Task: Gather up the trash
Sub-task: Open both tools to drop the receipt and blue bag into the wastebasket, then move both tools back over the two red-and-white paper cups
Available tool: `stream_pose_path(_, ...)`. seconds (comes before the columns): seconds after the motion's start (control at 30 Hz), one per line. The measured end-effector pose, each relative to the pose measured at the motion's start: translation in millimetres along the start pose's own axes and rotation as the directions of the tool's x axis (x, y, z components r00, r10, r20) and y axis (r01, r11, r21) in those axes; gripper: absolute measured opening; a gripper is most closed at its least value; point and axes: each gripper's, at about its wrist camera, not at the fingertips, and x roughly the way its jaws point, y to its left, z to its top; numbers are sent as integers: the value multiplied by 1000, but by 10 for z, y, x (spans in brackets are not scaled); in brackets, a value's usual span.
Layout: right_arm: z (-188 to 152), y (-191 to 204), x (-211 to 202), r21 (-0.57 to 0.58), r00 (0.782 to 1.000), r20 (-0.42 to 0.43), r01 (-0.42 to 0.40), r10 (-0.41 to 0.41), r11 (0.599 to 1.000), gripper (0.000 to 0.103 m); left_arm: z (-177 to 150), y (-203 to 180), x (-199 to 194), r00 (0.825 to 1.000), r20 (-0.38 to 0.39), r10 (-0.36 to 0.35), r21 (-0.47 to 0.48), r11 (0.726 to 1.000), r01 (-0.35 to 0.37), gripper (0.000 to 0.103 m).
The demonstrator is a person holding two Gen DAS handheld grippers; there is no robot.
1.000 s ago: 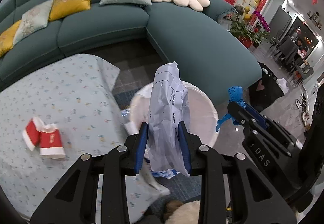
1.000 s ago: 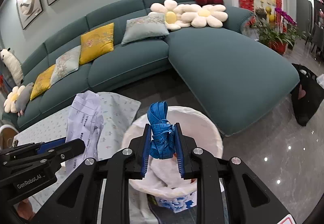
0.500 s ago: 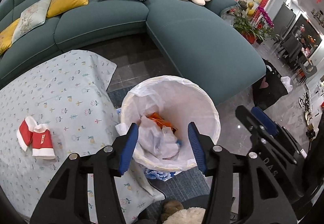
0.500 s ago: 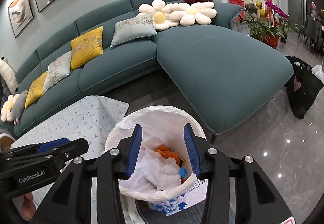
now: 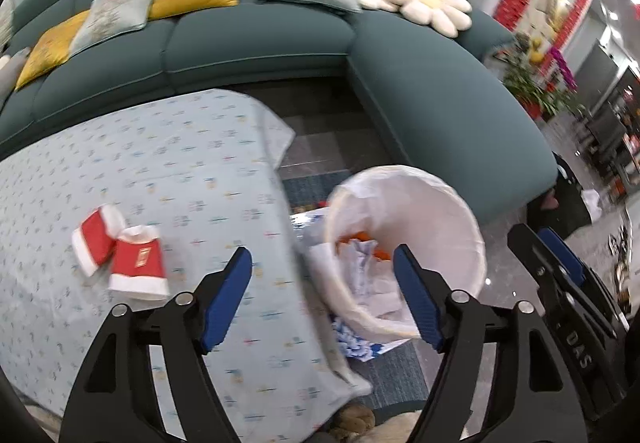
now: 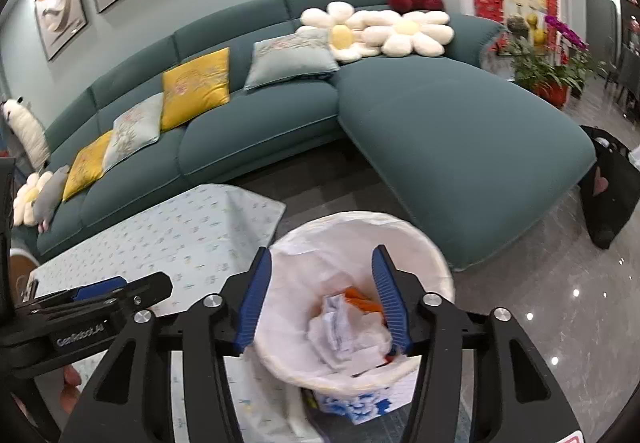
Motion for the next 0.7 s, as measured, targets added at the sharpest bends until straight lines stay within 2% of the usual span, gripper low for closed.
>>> stream_pose_path(0.3,-256,839,192,-89,992,-85,-98,90,991,62,-109,950,-79,994,3,109,-127,986,-108,88)
stream_pose_path(0.53,-527,1569,515,-153,972,-184,-177,148,972,63,-230,1789,8,984,-43,170,-242,954,-175,88)
stream_pose_path(0.7,-723,1989,827,-181,952,-256,-217,167,959,63,-287,2273,150,979,-80,187,-303,931,-203,88)
